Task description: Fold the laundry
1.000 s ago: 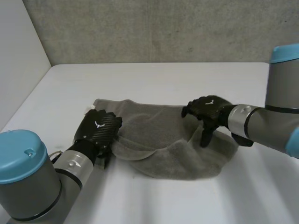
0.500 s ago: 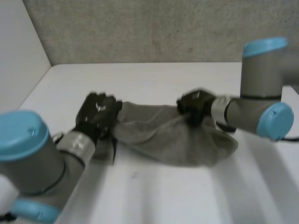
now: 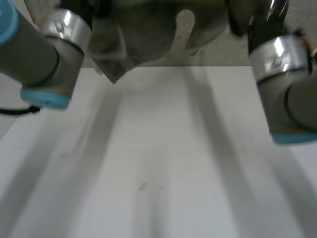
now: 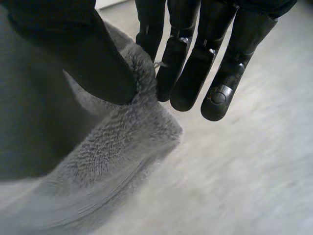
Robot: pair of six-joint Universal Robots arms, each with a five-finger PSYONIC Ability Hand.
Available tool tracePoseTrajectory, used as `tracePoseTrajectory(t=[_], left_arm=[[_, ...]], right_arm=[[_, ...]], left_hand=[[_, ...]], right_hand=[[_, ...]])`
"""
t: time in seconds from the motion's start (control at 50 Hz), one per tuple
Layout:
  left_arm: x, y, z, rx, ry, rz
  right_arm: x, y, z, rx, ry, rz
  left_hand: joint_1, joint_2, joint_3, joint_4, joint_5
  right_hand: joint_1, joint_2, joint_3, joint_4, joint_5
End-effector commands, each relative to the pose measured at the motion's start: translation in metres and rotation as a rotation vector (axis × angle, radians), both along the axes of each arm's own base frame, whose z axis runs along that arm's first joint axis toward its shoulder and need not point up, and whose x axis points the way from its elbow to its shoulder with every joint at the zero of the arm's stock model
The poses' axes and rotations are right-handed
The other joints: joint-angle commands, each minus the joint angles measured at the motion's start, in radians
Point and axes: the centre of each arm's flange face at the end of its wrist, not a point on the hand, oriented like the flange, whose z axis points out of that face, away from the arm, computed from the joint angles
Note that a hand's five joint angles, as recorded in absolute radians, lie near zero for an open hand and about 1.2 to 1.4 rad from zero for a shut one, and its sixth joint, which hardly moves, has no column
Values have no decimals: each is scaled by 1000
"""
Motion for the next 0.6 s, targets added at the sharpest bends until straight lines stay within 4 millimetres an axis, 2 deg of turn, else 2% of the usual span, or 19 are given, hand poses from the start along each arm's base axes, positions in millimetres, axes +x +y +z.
tracePoseTrajectory(t=[0.02,0.04,0.06,0.08,0.1,0.12,0.14,0.16,0.18,0.2,0.22,0.3,0.34,0.36,0.38,0.4,0.42,0.44,0.6], left_arm=[[6,16,-101,276,-145,-10],[10,22,-123,338,-176,-10],[14,30,-145,399,-206,-11],[14,30,-145,400,-207,-11],[18,38,-165,459,-238,-12],[23,48,-184,515,-272,-11],[23,48,-184,515,-273,-11],[28,57,-200,562,-306,-7],[32,66,-213,602,-346,-5],[33,66,-213,602,-346,-5],[37,75,-223,628,-392,-1],[44,88,-234,660,-504,10],[50,100,-239,679,-616,13],[50,100,-239,679,-616,13],[53,104,-239,686,-664,13],[54,107,-238,692,-698,17],[54,107,-238,692,-698,17],[56,108,-236,694,-715,24],[55,116,-216,654,-695,20]], right_arm=[[-6,12,-102,407,206,7],[-7,15,-126,505,252,8],[-7,16,-126,506,252,8],[-9,21,-146,602,300,10],[-12,28,-163,707,347,9],[-12,28,-163,708,348,9],[-16,35,-175,805,382,12],[-19,43,-182,879,416,22],[-19,43,-182,879,416,22],[-21,50,-185,935,437,30],[-21,50,-185,935,437,30],[-22,60,-188,990,465,80],[-22,61,-189,997,465,92],[-22,63,-189,1007,461,103],[-22,63,-189,1007,461,103],[-23,64,-186,1008,449,108],[-23,65,-184,1011,434,112],[-23,65,-184,1011,434,112],[-29,58,-179,1035,325,101]], left_hand=[[215,180,180,179,189],[215,180,180,179,189],[215,180,180,179,189],[215,180,180,179,189],[215,180,180,179,189],[215,180,180,179,189],[215,180,180,179,189],[215,180,180,179,189],[215,180,180,179,189],[215,180,180,179,189],[215,180,180,179,189],[189,154,154,153,163],[20,-15,-15,-17,-6],[19,-16,-16,-18,-8],[-115,-150,-150,-151,-141],[-247,-282,-282,-284,-273],[-249,-283,-284,-285,-275],[-365,-400,-400,-401,-391],[-524,-559,-559,-561,-551]], right_hand=[[426,215,213,203,243],[426,215,213,203,243],[426,215,213,203,243],[426,215,213,203,243],[426,215,213,203,243],[426,215,213,203,243],[426,215,213,203,243],[426,215,213,203,243],[426,215,213,203,243],[426,215,213,203,243],[426,215,213,203,243],[426,215,213,203,243],[426,215,213,203,243],[426,215,213,203,243],[426,215,213,203,243],[426,215,213,203,243],[426,215,213,203,243],[426,215,213,203,243],[426,215,213,203,243]])
